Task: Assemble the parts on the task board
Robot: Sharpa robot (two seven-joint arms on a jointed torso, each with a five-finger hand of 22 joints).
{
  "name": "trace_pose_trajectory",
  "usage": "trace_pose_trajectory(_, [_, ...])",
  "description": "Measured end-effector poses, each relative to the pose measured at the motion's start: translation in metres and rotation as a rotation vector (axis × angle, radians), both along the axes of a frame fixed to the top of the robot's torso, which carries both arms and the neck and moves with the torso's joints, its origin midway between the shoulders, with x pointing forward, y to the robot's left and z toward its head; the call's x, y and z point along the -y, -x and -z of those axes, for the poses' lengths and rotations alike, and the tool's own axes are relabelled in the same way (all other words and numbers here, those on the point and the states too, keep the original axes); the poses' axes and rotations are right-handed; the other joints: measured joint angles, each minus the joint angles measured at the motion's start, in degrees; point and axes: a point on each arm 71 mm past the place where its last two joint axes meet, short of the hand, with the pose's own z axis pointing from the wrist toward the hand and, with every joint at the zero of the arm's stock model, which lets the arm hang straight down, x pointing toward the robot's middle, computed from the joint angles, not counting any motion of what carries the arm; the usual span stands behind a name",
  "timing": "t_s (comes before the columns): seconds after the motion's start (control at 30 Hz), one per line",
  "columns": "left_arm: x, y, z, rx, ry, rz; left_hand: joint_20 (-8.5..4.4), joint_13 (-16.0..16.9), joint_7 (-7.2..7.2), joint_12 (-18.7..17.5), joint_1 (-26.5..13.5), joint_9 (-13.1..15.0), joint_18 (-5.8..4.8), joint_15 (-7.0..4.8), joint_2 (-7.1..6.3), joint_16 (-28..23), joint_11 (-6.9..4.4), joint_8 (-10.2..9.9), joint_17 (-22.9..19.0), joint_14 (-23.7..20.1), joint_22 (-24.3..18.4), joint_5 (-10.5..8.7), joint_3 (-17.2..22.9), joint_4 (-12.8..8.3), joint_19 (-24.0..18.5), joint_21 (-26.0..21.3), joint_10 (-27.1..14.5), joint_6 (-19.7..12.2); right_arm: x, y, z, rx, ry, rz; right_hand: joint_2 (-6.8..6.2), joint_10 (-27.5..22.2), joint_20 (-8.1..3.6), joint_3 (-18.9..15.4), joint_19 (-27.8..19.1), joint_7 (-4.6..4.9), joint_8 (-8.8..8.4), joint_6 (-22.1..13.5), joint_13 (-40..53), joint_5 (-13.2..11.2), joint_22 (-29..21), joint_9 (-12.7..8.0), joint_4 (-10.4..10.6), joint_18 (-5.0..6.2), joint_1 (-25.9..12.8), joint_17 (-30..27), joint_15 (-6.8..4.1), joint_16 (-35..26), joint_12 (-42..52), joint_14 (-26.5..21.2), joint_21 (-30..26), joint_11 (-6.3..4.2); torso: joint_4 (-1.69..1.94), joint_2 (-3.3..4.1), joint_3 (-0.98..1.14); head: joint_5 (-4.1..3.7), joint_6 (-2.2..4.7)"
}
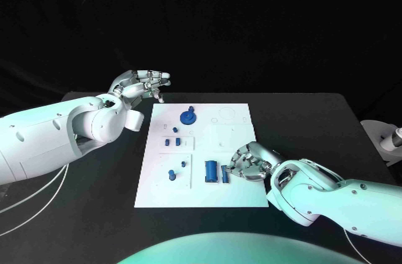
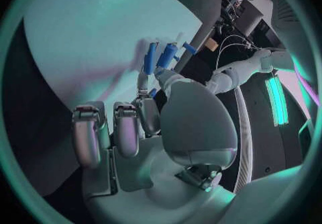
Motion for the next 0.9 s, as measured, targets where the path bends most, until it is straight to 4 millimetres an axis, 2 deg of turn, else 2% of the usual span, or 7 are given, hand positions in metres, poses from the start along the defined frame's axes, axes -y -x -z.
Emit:
trace_pose_trajectory(0.2, [0.0001, 0.0, 0.0, 0.0, 0.0, 0.001, 0.0, 0.0, 0.0, 0.0, 0.0, 0.0, 0.0, 0.0, 0.0, 0.0, 0.0, 0.0, 0.0, 0.0, 0.0, 0.0, 0.0, 0.0, 0.0, 0.0, 0.0, 0.0, 0.0015, -0.0021, -0.0045, 0.078, -0.029, -0.048, 0.57, -1.02, 0.63, 2.35, 0.01, 1.9, -3.61, -3.12, 0.0, -3.15, -0.01, -1.94, -2.82, 0.0, 5.06, 0.0, 0.73, 0.0, -1.17, -0.1, 0.0, 1.43, -0.02, 0.0, -0.02, 0.0, 0.01])
trace_pose_trajectory(0.33, [0.0002, 0.0001, 0.0001, 0.0, 0.0, 0.001, 0.0, 0.0, 0.0, 0.0, 0.0, 0.0, 0.0, 0.0, 0.0, 0.0, 0.0, 0.0, 0.0, 0.0, 0.0, 0.0, 0.0, 0.0, 0.0, 0.0, 0.0, 0.0, 0.0008, -0.0027, -0.0066, 0.121, -0.046, -0.088, 1.38, -1.25, 1.25, 6.13, 0.0, 2.73, -6.09, -3.81, 0.03, -3.42, -0.01, -3.77, -5.45, 0.0, 8.28, 0.0, 1.76, 0.0, -1.17, -0.11, 0.0, 2.4, -0.02, 0.0, -0.03, -0.04, -0.04])
trace_pose_trajectory(0.53, [0.0002, 0.0, 0.0002, -0.001, 0.0, 0.001, 0.0, 0.01, 0.0, 0.0, 0.0, 0.01, 0.0, 0.2, 0.0, 0.0, 0.0, 0.23, 0.0, -0.2, 0.0, 0.0, 0.16, 0.16, 0.0, 0.0, 0.0, 0.0, 0.0003, -0.001, -0.0034, 0.147, -0.053, -0.129, 1.46, -1.22, 1.85, 12.13, 0.09, 3.72, -8.85, -2.83, 0.03, 1.57, -0.01, -6.24, -9.27, 0.01, 9.37, 0.0, 2.16, 0.0, -1.17, -0.11, 0.0, 2.86, -0.01, 0.0, -0.06, -0.07, -0.18])
trace_pose_trajectory(0.63, [0.0001, -0.0001, 0.0002, -0.001, 0.0, 0.001, 0.0, 0.0, 0.0, 0.0, 0.0, 0.01, 0.0, 0.2, 0.0, 0.0, 0.0, 0.23, -0.04, -0.2, 0.01, 0.0, 0.16, 0.16, 0.0, 0.0, 0.0, 0.0, -0.0001, -0.0008, -0.0017, 0.151, -0.051, -0.141, 1.46, -1.21, 2.07, 13.16, 0.0, 3.81, -9.18, -2.74, 0.03, 2.22, -0.01, -6.7, -10.08, 0.01, 9.37, 0.05, 2.16, 0.0, -1.17, -0.11, 0.0, 2.88, 0.01, 0.0, -0.06, -0.02, -0.29])
trace_pose_trajectory(0.73, [0.0, -0.0001, 0.0002, -0.001, 0.0, 0.001, 0.0, 0.01, 0.0, 0.0, 0.0, 0.01, 0.0, 0.2, 0.0, 0.0, 0.0, 0.23, -0.04, -0.2, 0.01, 0.0, 0.16, 0.16, 0.0, 0.0, 0.0, 0.0, -0.0008, -0.0006, -0.0002, 0.153, -0.049, -0.154, 2.03, -1.41, 2.07, 15.67, 0.0, 3.94, -10.19, -2.61, 0.02, 6.65, -0.01, -7.47, -11.25, 0.01, 8.8, 0.04, 2.57, 0.0, -1.16, -0.11, 0.0, 3.29, 0.03, 0.0, -0.06, 0.01, -0.35])
trace_pose_trajectory(0.8, [0.0, -0.0001, 0.0003, -0.001, 0.0, 0.001, 0.0, 0.01, 0.0, 0.0, 0.0, 0.01, 0.0, 0.2, 0.0, 0.0, 0.0, 0.23, -0.04, -0.2, 0.01, 0.0, 0.16, 0.16, 0.0, 0.0, 0.0, 0.0, -0.0013, -0.0003, 0.0005, 0.152, -0.047, -0.162, 2.43, -1.33, 2.07, 16.63, 0.01, 4.11, -10.4, -2.44, 0.01, 8.11, -0.01, -7.76, -11.8, 0.01, 8.4, 0.04, 2.57, 0.0, -0.99, -0.11, 0.0, 3.38, 0.03, 0.0, -0.06, 0.04, -0.39])
trace_pose_trajectory(0.9, [-0.0001, -0.0001, 0.0003, -0.001, 0.0, 0.001, 0.0, 0.01, 0.0, 0.0, 0.0, 0.01, 0.0, 0.2, 0.0, 0.0, 0.0, 0.23, -0.04, -0.2, 0.01, 0.0, 0.16, 0.16, 0.0, 0.0, 0.0, 0.0, -0.0017, -0.0001, 0.0013, 0.15, -0.044, -0.17, 2.84, -1.33, 2.07, 17.66, 0.0, 4.11, -10.4, -2.44, 0.01, 8.66, 0.01, -8.0, -12.21, 0.01, 7.98, 0.04, 2.57, 0.0, -0.91, -0.11, 0.0, 3.37, 0.03, 0.02, -0.06, 0.07, -0.44])
